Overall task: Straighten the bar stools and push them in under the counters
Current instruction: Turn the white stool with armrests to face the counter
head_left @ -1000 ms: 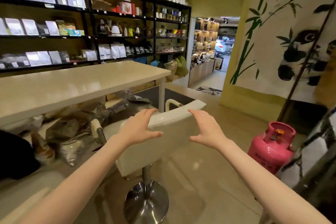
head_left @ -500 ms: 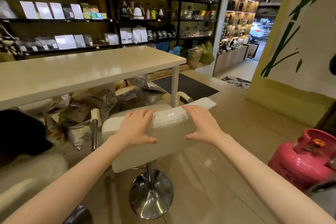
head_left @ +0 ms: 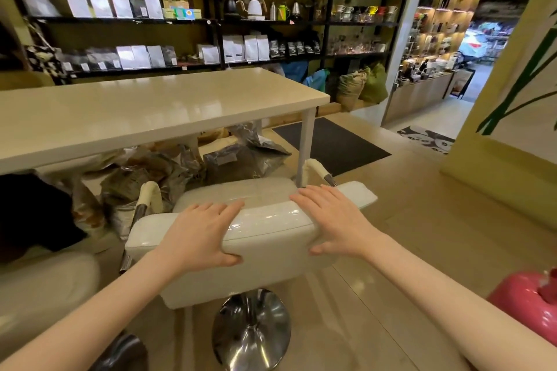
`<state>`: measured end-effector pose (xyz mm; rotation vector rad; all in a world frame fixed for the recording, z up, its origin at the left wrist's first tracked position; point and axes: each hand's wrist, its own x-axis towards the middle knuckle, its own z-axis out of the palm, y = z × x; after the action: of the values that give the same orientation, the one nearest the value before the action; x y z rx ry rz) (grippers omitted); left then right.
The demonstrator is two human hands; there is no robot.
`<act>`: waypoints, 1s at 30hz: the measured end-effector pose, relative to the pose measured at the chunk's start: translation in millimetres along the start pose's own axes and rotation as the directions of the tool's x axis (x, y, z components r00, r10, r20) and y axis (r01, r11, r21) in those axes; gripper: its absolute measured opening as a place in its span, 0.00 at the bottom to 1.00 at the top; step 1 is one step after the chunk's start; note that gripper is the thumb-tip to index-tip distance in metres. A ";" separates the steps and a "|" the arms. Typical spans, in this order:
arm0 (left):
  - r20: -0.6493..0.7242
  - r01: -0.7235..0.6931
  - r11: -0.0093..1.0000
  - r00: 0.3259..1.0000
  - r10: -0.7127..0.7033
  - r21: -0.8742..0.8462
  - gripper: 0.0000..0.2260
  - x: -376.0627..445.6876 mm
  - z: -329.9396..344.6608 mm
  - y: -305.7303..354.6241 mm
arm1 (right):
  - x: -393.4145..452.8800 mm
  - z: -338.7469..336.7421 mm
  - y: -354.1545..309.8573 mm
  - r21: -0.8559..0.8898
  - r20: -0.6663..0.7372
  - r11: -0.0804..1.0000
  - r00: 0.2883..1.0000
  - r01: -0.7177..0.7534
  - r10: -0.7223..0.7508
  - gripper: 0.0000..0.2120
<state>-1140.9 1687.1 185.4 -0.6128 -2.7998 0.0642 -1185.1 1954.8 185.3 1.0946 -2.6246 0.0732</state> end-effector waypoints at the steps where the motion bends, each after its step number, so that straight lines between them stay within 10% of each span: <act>1: 0.002 0.000 1.000 1.000 0.000 0.014 0.42 1.8 0.4 -2.5 | 3.1 3.2 2.3 0.012 -0.021 1.000 1.000 0.016 -0.015 0.47; 30: 0.057 0.318 0.948 0.946 -0.318 0.023 0.37 36.9 -0.1 92.9 | 3.8 25.6 100.7 0.147 -0.112 0.960 0.968 0.239 -0.224 0.42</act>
<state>-1135.5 1786.9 185.6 -0.1509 -2.9152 0.0371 -1264.7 2019.5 168.6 1.4099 -2.4220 0.2824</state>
